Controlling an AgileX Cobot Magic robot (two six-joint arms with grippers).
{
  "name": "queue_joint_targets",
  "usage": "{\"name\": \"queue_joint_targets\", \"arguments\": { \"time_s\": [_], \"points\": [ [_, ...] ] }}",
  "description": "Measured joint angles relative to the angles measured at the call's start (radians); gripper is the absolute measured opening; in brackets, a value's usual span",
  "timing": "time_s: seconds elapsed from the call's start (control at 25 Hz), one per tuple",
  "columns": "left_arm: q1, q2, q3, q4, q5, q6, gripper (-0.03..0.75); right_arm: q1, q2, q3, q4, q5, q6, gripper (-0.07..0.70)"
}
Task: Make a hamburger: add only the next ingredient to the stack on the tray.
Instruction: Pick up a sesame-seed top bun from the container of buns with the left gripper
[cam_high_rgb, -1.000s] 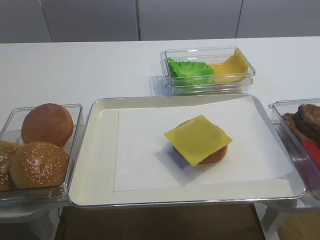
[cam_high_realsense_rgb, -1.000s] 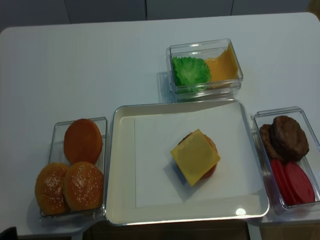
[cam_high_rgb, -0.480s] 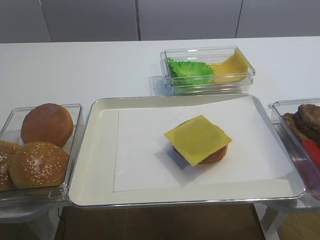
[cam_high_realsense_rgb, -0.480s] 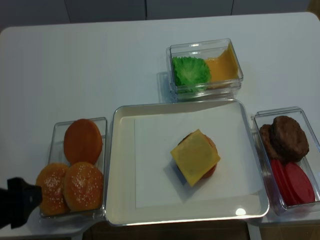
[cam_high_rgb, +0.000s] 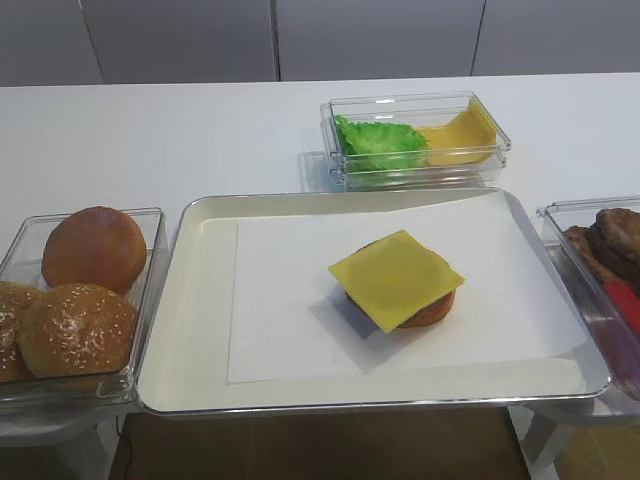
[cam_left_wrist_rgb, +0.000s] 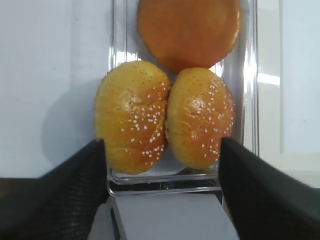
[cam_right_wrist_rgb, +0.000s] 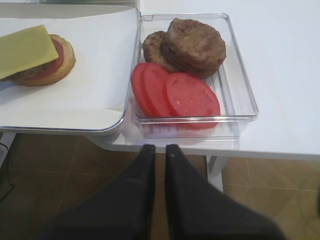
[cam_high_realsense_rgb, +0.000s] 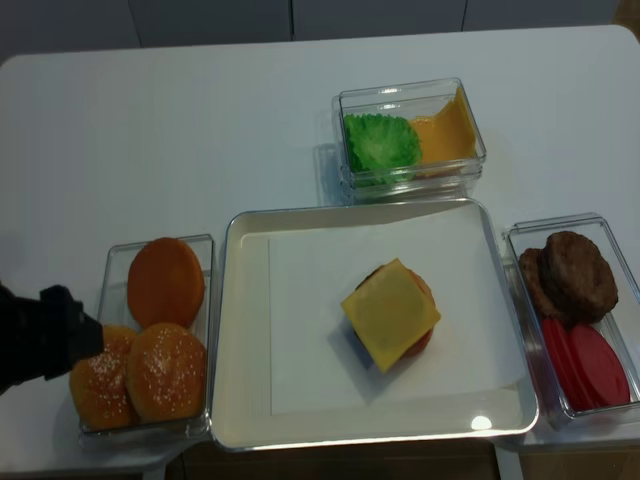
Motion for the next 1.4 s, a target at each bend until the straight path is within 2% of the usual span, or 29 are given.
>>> {"name": "queue_joint_targets", "arguments": {
  "time_s": [0.16,0.44,0.6,0.8,1.24,1.4],
  "points": [
    [0.115,0.049,0.000,-0.053,0.018,0.100,0.517,0.000,0.000,0.000,0.000,0.000,0.000,0.011],
    [0.191,0.137,-0.002,-0.143,0.059,0.298,0.503,0.000,0.000,0.000,0.000,0.000,0.000,-0.004],
    [0.194,0.200,-0.002,-0.160,0.064,0.382,0.502,0.000,0.000,0.000,0.000,0.000,0.000,-0.004],
    [0.194,0.257,-0.004,-0.186,0.031,0.444,0.501,0.000,0.000,0.000,0.000,0.000,0.000,-0.004],
    [0.221,0.337,-0.006,-0.221,0.007,0.496,0.501,0.000,0.000,0.000,-0.002,0.000,0.000,-0.004],
    [0.228,0.361,-0.006,-0.257,0.018,0.520,0.501,0.000,0.000,0.000,-0.002,0.000,0.000,-0.005]
  ]
}}
